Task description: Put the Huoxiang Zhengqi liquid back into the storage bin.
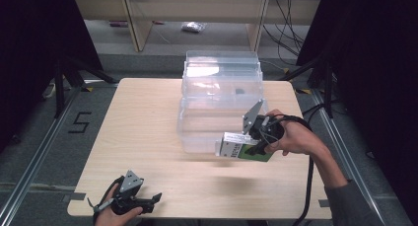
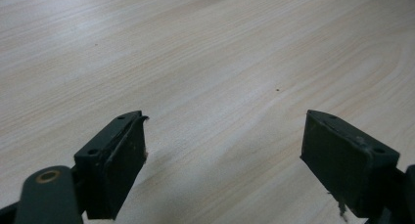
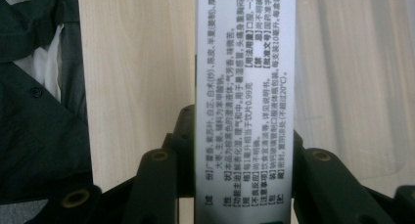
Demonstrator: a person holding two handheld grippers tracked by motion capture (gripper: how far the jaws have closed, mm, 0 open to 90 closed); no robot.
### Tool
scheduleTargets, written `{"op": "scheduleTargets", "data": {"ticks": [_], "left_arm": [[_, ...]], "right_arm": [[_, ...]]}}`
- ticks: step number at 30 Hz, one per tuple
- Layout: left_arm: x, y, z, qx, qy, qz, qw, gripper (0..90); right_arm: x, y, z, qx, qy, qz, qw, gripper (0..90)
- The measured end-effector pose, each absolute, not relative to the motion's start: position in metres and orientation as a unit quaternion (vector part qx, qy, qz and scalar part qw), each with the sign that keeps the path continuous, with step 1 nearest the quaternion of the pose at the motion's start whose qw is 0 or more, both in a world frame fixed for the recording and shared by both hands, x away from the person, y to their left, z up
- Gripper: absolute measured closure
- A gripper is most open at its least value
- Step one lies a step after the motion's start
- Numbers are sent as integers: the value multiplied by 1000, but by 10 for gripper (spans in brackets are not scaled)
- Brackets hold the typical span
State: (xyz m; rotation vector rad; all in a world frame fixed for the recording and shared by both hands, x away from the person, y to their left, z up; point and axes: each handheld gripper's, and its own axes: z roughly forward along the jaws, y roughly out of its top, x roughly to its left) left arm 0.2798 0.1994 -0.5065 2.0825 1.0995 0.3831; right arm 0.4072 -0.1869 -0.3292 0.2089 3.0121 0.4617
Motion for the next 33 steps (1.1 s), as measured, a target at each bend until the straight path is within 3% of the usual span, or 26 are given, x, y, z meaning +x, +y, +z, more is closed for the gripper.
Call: {"op": "scheduleTargets", "data": {"ticks": [20,33], "left_arm": [[280,201,-508,810,434,152,365,162],[280,200,-509,809,437,148,363,162]], "right_arm": [[451,-182,-301,41,989,134,45,649],[497,-190,-318,88,988,122,38,649]]}}
